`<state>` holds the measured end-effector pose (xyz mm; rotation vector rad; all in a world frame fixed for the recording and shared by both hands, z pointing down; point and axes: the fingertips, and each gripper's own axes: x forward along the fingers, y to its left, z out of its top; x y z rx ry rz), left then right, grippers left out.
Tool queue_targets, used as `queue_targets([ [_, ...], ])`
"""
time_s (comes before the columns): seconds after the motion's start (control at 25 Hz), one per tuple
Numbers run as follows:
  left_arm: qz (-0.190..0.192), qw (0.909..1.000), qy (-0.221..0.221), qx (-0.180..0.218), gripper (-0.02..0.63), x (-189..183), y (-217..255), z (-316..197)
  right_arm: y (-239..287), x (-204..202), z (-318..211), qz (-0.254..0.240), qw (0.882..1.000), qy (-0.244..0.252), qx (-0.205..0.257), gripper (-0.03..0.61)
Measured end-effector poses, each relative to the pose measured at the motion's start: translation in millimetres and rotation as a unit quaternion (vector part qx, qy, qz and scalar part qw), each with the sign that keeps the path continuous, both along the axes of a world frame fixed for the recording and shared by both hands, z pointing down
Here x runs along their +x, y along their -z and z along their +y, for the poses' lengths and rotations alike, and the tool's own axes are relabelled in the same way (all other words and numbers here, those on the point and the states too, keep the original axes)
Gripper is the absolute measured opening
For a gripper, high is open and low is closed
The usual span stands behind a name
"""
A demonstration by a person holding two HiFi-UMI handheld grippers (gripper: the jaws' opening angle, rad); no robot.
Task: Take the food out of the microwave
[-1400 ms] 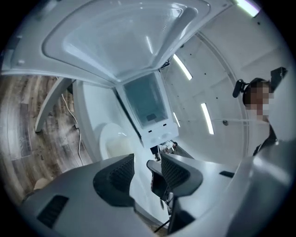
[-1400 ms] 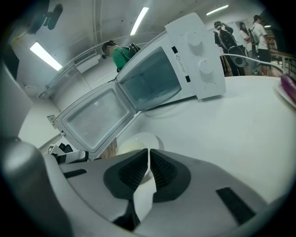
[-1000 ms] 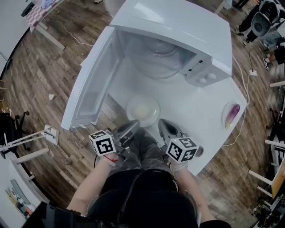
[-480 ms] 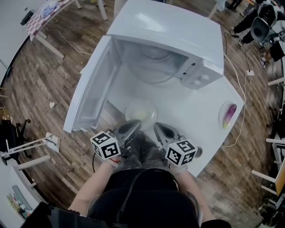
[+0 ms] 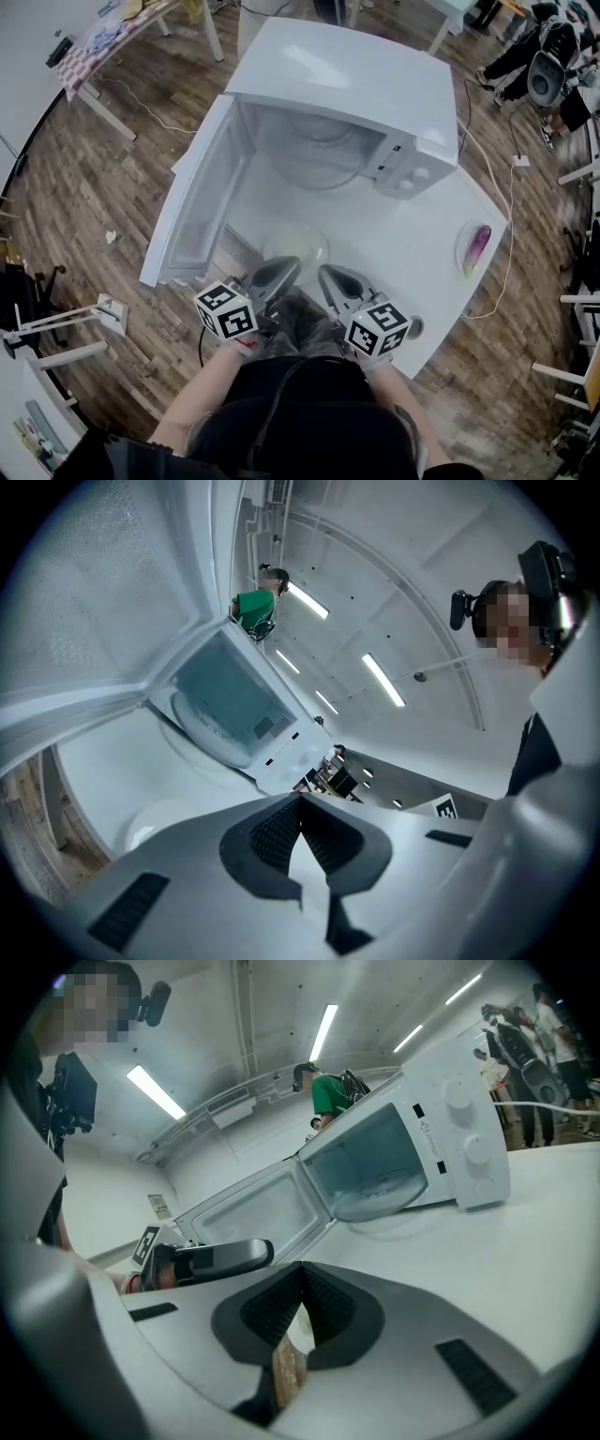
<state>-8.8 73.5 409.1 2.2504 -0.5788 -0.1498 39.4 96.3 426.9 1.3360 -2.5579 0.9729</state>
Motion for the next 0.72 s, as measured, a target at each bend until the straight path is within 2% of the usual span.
queue_targets([
  [0.48, 0.005, 0.9992, -0.004, 0.038, 0.01, 9, 24, -13, 27, -4, -11, -0.004, 0.999, 0.004, 0.047, 0.018],
  [0.72, -0.03, 0.9961, -0.015, 0.081, 0.009, 15, 33, -18, 39, -1, -17, -0.006, 0.998, -0.007, 0.07, 0.018],
])
